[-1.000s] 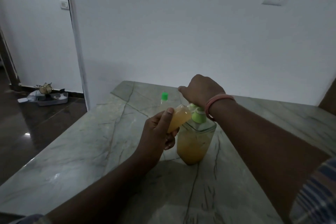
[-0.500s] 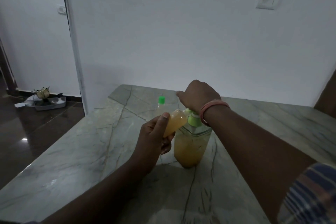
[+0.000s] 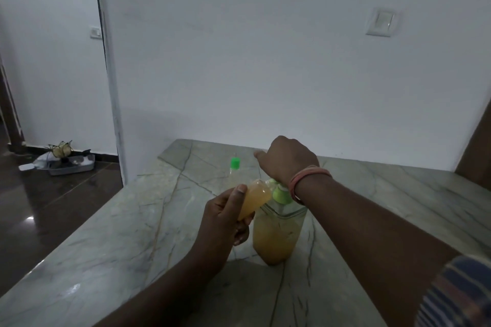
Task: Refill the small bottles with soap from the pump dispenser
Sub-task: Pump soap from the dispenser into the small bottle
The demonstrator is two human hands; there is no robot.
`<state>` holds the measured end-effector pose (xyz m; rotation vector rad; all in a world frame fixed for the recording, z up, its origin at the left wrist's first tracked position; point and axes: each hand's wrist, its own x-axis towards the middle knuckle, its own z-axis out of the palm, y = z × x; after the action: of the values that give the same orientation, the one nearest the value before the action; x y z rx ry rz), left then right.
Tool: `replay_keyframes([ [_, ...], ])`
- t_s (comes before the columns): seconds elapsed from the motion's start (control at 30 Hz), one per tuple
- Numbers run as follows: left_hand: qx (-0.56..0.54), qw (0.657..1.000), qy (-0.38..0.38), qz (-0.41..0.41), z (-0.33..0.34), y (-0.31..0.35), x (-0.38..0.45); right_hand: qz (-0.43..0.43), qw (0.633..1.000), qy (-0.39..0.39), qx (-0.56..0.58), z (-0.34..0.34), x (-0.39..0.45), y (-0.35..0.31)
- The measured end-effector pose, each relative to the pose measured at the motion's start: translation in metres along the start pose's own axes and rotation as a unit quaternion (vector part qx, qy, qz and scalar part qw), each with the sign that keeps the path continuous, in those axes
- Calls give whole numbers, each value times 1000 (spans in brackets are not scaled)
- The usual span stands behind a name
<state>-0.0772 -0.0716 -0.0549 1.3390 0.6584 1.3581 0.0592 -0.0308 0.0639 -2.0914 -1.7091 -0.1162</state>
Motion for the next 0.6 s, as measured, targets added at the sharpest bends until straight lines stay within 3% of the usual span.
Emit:
replay_keyframes([
  [0.6, 8, 1000, 2, 0, 0, -1, 2, 9, 1000, 13, 13, 3, 4, 1],
])
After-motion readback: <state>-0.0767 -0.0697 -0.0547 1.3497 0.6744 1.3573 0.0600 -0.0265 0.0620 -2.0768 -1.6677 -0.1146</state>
